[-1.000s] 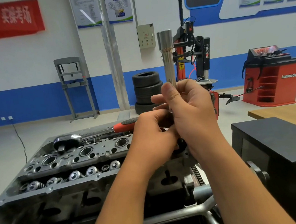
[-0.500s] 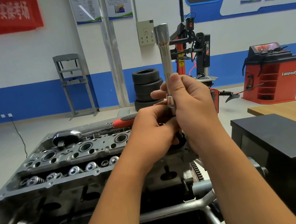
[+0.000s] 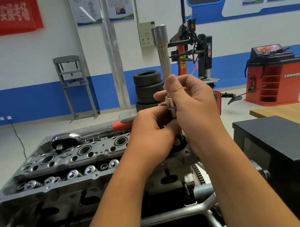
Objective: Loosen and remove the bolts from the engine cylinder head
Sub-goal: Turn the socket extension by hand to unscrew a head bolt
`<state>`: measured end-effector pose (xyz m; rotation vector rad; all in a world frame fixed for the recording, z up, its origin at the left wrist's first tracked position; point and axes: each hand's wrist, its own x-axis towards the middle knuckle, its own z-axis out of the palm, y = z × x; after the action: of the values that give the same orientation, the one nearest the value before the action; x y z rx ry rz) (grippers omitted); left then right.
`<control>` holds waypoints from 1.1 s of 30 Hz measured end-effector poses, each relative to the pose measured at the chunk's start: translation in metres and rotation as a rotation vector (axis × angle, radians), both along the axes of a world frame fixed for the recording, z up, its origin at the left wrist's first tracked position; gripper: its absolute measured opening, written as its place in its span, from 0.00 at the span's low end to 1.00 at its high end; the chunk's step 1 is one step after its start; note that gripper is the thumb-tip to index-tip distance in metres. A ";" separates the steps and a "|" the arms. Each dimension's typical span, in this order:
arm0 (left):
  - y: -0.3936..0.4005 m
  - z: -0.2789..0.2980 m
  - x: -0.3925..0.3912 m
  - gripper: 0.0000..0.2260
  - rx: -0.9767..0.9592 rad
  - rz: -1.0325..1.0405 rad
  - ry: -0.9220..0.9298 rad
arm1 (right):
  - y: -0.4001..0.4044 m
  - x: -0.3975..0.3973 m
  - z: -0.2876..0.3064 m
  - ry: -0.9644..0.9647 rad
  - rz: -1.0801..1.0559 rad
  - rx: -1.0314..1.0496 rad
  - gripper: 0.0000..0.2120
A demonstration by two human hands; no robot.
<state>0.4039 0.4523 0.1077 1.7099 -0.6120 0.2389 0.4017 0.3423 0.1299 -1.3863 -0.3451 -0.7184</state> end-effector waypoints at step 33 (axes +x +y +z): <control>-0.002 -0.002 -0.001 0.09 0.057 0.052 -0.049 | -0.002 0.004 -0.001 -0.046 -0.210 -0.137 0.06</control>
<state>0.4029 0.4507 0.1060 1.7808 -0.6156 0.3033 0.4052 0.3402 0.1284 -1.5528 -0.2918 -0.9145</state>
